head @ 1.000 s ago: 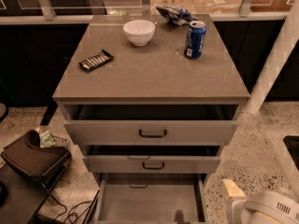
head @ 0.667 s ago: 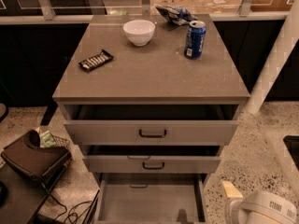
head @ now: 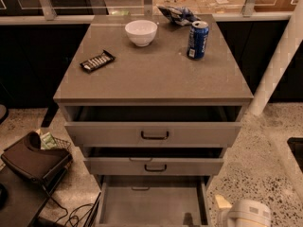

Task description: Close bottom drawer

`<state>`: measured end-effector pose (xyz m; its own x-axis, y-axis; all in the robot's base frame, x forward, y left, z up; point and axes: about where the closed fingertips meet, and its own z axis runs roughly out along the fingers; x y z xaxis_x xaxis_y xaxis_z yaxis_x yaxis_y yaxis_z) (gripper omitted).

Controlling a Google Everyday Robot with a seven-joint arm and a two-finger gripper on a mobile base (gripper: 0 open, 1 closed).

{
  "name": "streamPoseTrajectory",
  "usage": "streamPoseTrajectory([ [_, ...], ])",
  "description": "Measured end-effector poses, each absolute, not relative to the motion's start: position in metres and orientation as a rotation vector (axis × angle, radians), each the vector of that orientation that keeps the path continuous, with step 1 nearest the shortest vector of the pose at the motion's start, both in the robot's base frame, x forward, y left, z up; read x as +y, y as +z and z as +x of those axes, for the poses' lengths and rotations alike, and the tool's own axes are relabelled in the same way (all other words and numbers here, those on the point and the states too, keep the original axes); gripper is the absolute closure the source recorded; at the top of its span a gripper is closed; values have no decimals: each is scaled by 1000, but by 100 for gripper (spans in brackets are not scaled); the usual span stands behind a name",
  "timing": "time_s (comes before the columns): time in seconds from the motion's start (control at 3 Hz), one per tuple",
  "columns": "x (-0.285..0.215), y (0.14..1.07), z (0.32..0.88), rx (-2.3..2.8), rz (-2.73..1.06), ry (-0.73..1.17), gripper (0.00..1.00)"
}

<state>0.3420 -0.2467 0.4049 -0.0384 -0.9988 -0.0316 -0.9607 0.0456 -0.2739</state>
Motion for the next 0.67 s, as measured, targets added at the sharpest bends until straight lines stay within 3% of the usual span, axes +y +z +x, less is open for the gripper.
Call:
streamPoseTrajectory([
  [0.67, -213, 319, 339, 2038, -2089, -119, 0],
])
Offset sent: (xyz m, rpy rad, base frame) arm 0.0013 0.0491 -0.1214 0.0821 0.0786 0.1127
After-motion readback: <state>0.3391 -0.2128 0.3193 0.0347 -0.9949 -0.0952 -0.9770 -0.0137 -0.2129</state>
